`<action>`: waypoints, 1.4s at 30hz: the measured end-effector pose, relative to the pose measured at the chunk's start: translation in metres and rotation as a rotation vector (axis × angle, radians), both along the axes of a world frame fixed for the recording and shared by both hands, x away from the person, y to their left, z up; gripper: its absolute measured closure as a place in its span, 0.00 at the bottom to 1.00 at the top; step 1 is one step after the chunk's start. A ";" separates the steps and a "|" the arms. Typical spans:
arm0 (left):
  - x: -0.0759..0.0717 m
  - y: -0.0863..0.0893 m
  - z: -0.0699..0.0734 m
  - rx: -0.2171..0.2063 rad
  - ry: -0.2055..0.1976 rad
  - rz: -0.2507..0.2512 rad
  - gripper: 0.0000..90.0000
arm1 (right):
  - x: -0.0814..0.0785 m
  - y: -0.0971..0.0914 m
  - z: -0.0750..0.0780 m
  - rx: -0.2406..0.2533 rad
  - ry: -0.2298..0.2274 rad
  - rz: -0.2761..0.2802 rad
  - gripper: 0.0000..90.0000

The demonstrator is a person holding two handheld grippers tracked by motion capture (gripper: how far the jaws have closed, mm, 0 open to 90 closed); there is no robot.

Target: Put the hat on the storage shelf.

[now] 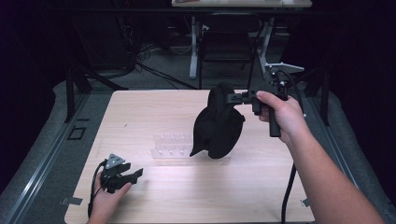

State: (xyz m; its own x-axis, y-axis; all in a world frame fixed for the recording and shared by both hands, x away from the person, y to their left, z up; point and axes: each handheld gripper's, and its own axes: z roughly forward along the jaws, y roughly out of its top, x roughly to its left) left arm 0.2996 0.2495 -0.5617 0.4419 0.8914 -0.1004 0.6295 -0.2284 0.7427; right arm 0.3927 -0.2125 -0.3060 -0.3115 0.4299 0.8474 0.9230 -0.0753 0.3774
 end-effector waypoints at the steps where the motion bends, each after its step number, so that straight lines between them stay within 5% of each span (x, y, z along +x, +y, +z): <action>1: 0.000 0.000 0.000 0.001 0.003 -0.002 0.44 | 0.001 0.001 0.000 -0.002 -0.001 0.004 0.98; 14: 0.000 0.000 0.000 -0.001 -0.001 0.000 0.44 | 0.016 0.016 -0.010 0.001 0.006 0.017 0.98; 30: 0.001 -0.003 0.000 -0.005 0.000 -0.009 0.45 | 0.025 0.008 -0.017 -0.001 0.024 -0.002 0.98; 42: 0.002 -0.024 0.012 -0.016 -0.033 -0.092 0.50 | 0.029 0.022 -0.024 0.026 0.038 0.019 0.98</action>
